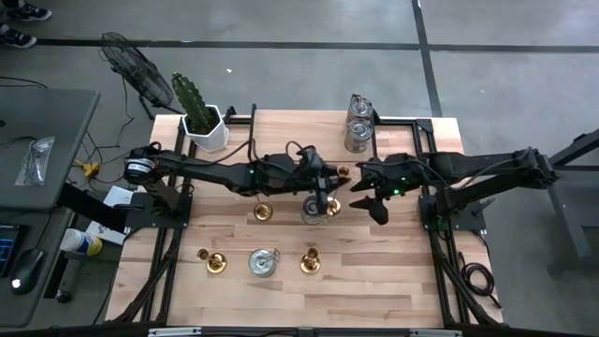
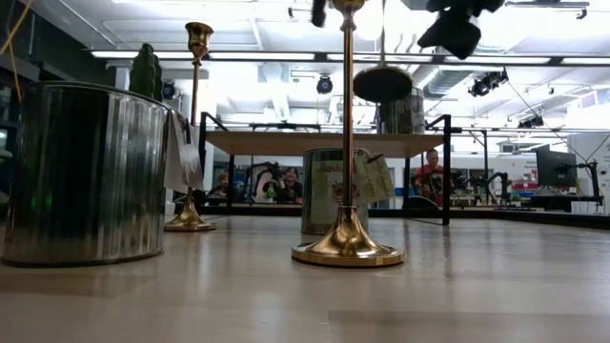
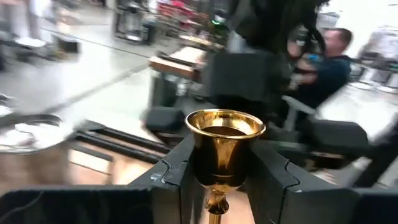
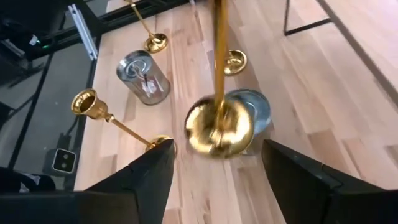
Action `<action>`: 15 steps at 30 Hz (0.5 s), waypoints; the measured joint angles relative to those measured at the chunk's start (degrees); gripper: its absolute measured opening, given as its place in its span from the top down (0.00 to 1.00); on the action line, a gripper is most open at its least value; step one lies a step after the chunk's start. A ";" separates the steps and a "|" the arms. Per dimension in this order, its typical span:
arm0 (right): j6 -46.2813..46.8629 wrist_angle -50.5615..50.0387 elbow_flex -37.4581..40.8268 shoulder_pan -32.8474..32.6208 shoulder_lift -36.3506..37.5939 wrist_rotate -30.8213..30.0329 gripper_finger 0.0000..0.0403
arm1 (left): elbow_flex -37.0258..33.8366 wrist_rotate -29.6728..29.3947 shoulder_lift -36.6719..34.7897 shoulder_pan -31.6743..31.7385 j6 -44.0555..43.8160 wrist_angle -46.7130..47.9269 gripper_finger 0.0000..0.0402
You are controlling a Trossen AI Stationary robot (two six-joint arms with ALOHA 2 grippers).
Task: Pick & Place candle stick holders
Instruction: Put the gold candle holder on the shelf
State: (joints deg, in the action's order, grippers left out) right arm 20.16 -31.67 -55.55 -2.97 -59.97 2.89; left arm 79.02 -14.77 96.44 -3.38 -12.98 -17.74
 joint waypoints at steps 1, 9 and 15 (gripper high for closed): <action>0.51 -0.51 0.00 0.01 0.72 -0.01 0.42 | 0.00 -2.55 -0.98 0.00 0.97 1.93 0.74; 3.72 -0.67 0.00 -0.02 5.08 -4.40 0.42 | 0.04 -22.02 -6.55 0.69 6.74 8.77 0.74; 2.10 -0.19 0.02 0.01 5.58 -5.93 0.42 | 0.04 -23.78 -9.32 2.96 7.20 10.54 0.74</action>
State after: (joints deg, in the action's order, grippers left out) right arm 22.26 -31.86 -55.53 -2.96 -54.39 -3.04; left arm 79.07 -38.54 87.12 -0.42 -5.78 -7.20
